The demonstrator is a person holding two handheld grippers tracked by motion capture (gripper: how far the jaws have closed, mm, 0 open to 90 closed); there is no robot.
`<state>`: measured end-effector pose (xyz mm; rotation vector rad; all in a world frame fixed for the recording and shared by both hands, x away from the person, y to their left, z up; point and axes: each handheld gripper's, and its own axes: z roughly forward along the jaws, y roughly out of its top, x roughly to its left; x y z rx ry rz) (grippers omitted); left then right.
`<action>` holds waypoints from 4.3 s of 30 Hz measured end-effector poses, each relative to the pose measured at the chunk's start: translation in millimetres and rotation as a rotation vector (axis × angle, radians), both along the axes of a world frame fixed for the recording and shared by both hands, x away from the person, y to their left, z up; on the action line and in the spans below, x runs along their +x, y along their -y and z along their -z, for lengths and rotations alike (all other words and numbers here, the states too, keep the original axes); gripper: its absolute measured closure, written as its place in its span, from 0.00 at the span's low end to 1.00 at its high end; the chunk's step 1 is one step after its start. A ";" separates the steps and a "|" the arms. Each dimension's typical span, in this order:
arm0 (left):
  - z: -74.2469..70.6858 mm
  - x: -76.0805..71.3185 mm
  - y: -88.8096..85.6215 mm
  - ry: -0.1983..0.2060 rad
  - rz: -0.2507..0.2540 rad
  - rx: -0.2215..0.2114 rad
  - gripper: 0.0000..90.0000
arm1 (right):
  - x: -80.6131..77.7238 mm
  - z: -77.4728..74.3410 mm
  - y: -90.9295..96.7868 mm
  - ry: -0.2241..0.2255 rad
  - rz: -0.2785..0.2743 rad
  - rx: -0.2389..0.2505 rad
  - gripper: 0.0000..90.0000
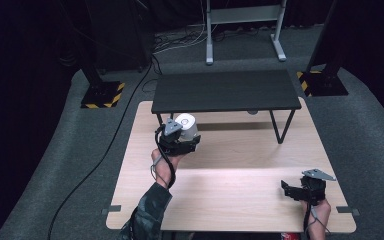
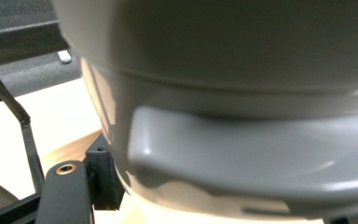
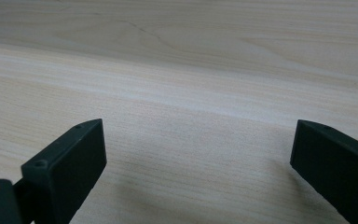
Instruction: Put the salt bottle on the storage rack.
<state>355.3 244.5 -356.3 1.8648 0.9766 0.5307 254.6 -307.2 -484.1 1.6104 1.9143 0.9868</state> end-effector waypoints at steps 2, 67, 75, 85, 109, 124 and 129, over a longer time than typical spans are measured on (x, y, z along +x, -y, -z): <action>-1.7 1.8 1.0 -0.003 0.003 -0.001 0.33 | 0.2 -0.1 0.4 -0.001 -0.001 0.002 0.02; -101.5 56.8 31.3 0.057 0.076 -0.013 0.33 | 0.4 0.2 1.1 -0.002 0.003 0.006 0.02; -102.2 69.5 38.5 0.051 0.068 -0.021 0.33 | 0.8 -0.1 0.8 -0.004 0.002 0.004 0.02; -99.6 90.8 54.2 0.030 0.054 -0.017 0.33 | 1.2 -0.2 1.4 -0.006 -0.002 0.006 0.02; -88.3 120.6 91.8 -0.006 0.042 0.030 0.33 | 0.5 0.3 3.4 -0.002 -0.006 0.015 0.02; -69.5 124.2 96.1 0.029 0.031 0.025 0.33 | 0.1 0.7 3.5 0.002 -0.006 0.014 0.02; -69.4 124.4 95.7 0.030 0.033 0.026 0.33 | 0.5 0.4 3.1 -0.001 -0.006 0.012 0.02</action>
